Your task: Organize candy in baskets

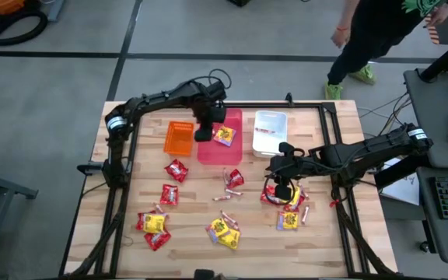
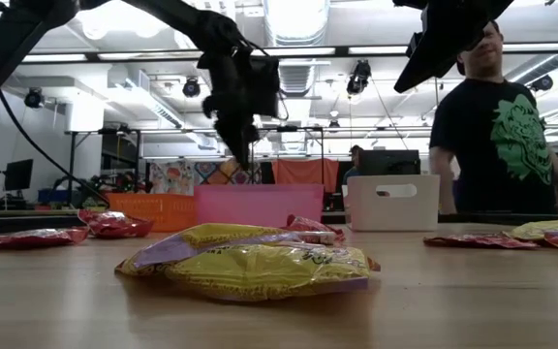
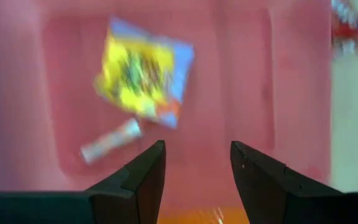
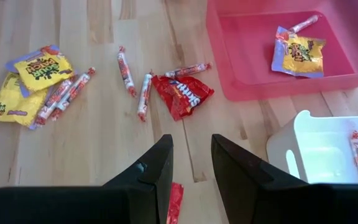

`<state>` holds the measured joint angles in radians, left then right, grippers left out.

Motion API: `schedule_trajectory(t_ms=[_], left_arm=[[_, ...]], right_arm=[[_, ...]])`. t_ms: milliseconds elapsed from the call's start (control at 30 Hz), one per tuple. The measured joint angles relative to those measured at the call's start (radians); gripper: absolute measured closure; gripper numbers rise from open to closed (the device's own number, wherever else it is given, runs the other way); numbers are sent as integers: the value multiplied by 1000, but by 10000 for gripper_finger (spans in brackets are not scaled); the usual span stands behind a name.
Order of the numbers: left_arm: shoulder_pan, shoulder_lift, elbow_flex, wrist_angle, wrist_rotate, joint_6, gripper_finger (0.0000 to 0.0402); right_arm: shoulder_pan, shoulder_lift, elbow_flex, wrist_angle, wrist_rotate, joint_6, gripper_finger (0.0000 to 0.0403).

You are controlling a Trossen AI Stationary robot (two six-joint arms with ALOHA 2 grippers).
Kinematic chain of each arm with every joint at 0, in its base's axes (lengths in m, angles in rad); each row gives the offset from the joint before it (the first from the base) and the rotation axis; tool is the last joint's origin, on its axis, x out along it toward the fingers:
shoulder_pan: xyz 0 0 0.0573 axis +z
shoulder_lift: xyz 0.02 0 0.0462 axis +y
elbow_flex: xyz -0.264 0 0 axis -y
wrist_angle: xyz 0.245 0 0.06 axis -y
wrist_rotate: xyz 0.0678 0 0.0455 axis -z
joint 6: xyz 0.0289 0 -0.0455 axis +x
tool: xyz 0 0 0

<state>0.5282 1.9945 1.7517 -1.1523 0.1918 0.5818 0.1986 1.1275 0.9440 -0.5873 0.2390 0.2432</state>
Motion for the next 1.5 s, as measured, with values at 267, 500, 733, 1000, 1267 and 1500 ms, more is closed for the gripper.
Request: schedule_trajectory(t_ms=[267, 500, 733, 1000, 1267, 1500], left_arm=[[1, 16, -84, 268, -60, -781, 238], [2, 15, -94, 305, -316, -887, 238], [-8, 53, -96, 305, -366, -1026, 238], [-24, 134, -96, 303, -366, -1060, 238], [-24, 178, -97, 304, -367, -1063, 238], [-24, 195, -96, 310, -372, -1044, 250]], right_arm=[[0, 0, -6, 0, 3, -6, 298], [0, 0, -17, -13, 5, -44, 298], [1, 0, -17, -20, 5, -68, 298], [2, 0, -18, -33, 5, -105, 298], [2, 0, -19, -40, 5, -111, 298], [2, 0, -19, -39, 5, -113, 298]])
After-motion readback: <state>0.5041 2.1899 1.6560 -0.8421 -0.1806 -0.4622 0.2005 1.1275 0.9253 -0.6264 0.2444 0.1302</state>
